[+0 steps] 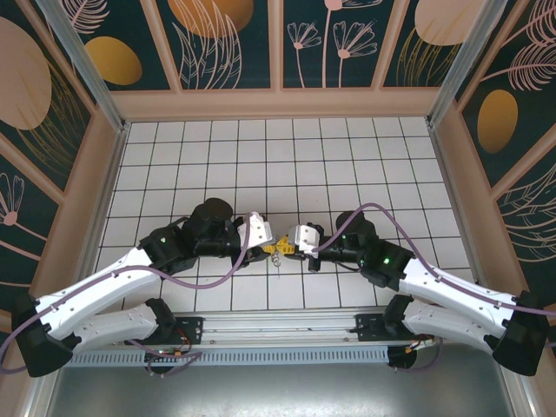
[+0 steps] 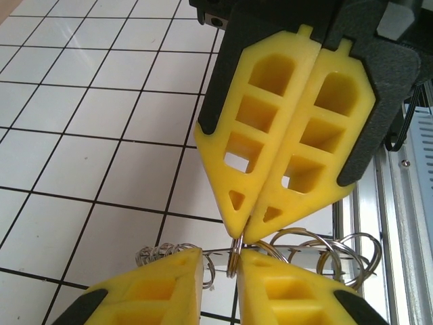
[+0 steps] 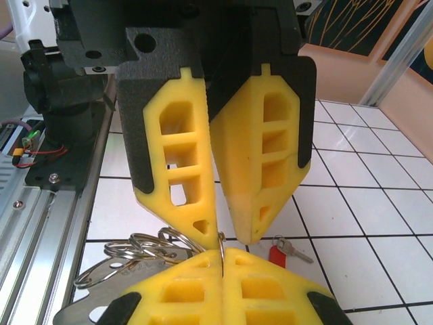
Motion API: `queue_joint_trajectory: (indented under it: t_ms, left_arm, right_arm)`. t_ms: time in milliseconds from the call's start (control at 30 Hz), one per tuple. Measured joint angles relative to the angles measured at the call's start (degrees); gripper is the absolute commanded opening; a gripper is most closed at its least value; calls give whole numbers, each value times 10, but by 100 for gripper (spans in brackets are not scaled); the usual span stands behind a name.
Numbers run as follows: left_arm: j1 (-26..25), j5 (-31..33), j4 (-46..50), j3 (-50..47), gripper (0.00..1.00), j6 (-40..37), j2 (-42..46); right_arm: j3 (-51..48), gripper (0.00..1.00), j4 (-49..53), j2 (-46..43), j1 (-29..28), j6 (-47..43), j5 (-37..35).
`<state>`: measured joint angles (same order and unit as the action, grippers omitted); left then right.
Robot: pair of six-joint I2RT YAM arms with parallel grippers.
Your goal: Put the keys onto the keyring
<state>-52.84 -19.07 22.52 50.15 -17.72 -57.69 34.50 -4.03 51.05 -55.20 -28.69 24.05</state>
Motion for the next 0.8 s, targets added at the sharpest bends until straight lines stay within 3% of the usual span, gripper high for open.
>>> queue_joint_trajectory:
  t_ms: [167, 267, 400, 500, 800]
  left_arm:
    - [0, -7, 0, 0, 0, -2, -6]
    - [0, -5, -3, -2, 0, 2, -5]
    - [0, -5, -35, -26, 0, 17, 11]
    - [0, -6, -65, -47, 0, 38, 30]
    - [0, -48, -171, -96, 0, 110, 78]
  right_arm:
    - [2, 0, 0, 0, 0, 0, -2]
    - [2, 0, 0, 0, 0, 0, -4]
    - [2, 17, -2, 0, 0, 6, -6]
    - [-3, 23, -19, -8, 0, 15, -6]
    - [-85, 26, -96, -86, -2, 83, -10]
